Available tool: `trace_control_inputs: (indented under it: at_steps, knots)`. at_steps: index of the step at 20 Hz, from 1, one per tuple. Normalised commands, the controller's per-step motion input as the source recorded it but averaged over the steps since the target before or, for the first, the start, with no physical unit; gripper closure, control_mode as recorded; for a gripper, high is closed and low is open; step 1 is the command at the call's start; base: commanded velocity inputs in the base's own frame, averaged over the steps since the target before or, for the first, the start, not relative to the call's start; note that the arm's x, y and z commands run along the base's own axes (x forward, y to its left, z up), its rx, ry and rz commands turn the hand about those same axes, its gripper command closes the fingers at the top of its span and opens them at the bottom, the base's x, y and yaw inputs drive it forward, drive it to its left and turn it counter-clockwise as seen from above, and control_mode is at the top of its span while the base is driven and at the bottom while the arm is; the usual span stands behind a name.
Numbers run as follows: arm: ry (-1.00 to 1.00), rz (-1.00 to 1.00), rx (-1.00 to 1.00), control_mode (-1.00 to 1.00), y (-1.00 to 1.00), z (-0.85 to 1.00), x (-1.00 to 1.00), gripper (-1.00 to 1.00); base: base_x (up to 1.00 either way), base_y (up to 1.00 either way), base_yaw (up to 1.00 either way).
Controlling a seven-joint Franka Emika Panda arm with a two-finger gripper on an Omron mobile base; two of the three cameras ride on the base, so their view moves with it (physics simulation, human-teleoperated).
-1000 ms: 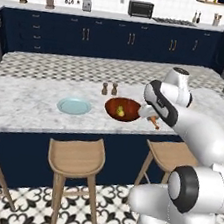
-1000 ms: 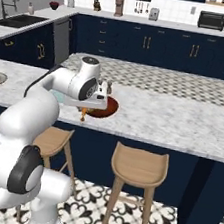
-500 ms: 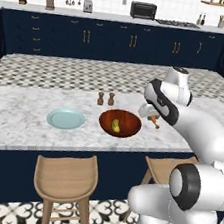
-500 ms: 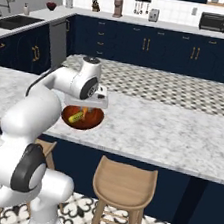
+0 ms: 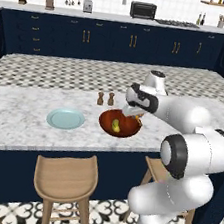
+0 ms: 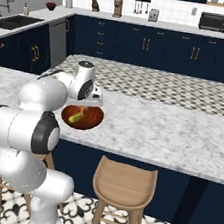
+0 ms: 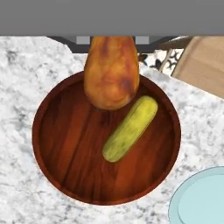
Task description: Pick the chicken drumstick and cucumber from their plates and place them in the bowl. Then put the bowl in the fridge.
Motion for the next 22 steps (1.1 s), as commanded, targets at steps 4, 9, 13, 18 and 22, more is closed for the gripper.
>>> trace_control_inputs:
  at_steps: [4, 9, 13, 18, 22]
  knots:
    - [0.04, 0.0, 0.0, -1.0, 0.01, -0.69, 0.83, 1.0, 0.0, 0.0, 0.0]
    - [0.01, 0.0, 0.0, -1.0, 0.03, -0.6, 0.54, 1.0, 0.0, 0.0, 0.0]
    - [0.0, 0.0, 0.0, -1.0, 0.11, -0.43, 0.38, 1.0, 0.0, 0.0, 0.0]
    - [0.0, -0.02, 0.0, -1.0, 0.2, -0.31, 0.37, 1.0, 0.0, 0.0, 0.0]
    - [0.0, -0.04, 0.0, -1.0, 0.38, -0.34, 0.22, -1.0, 0.0, 0.0, 0.0]
